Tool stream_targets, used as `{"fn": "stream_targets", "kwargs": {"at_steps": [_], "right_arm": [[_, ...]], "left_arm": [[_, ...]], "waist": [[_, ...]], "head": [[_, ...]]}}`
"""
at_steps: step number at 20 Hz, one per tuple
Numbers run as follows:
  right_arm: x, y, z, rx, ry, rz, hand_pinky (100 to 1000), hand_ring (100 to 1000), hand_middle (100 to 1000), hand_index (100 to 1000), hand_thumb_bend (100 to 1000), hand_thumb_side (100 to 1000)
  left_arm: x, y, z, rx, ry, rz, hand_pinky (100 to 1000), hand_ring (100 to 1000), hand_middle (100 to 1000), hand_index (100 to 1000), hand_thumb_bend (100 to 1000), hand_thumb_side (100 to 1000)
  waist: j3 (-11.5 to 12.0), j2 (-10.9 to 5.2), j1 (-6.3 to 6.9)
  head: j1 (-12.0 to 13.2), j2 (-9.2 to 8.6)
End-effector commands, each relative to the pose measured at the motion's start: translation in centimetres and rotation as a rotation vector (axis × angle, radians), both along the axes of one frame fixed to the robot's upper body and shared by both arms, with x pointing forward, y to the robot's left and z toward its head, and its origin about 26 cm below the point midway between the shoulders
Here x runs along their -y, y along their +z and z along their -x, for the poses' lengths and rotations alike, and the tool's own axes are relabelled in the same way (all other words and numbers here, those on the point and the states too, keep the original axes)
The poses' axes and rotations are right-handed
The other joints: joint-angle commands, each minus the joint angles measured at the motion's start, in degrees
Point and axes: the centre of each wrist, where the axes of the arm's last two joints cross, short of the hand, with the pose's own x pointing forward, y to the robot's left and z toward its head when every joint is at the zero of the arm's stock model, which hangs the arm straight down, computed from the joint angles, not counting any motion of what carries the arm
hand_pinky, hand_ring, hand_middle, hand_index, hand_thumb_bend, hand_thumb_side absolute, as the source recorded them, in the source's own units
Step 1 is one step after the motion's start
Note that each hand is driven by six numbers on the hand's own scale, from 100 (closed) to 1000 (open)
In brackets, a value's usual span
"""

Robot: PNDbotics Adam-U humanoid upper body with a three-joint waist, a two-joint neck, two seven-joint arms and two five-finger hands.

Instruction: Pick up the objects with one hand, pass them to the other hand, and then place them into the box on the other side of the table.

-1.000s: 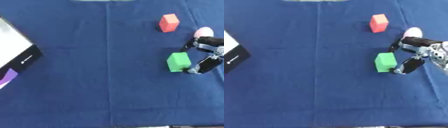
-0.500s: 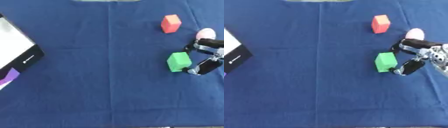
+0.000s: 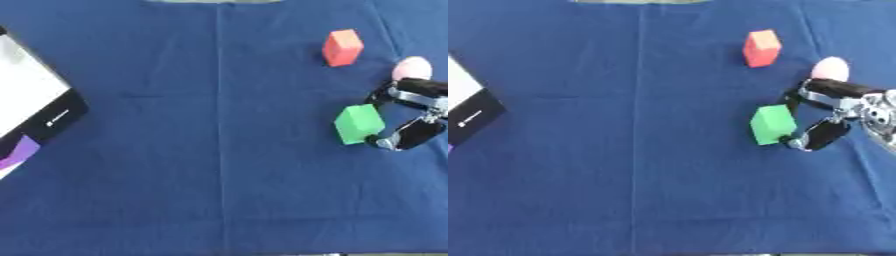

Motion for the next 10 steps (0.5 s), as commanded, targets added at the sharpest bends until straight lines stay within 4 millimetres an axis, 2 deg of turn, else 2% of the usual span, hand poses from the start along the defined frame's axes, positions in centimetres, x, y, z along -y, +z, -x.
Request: {"fn": "stream_targets", "kwargs": {"at_steps": [1, 10], "right_arm": [[0.1, 1.2, 0.3, 0.043, -0.011, 0.001, 843, 740, 517, 570, 341, 132], [-0.6, 2.6, 1.0, 0.131, -0.026, -0.106, 825, 729, 502, 551, 328, 100]], "left_arm": [[-0.4, 1.1, 0.3, 0.030, 0.009, -0.018, 794, 631, 689, 815, 315, 668], [-0.6, 1.1, 0.4, 0.028, 0.014, -0.026, 795, 631, 689, 815, 315, 669]], "waist": [[-0.15, -0.91, 0.05], [-0.56, -1.37, -0.04]], "head": [[0.23, -0.47], [0.76, -0.51]]}}
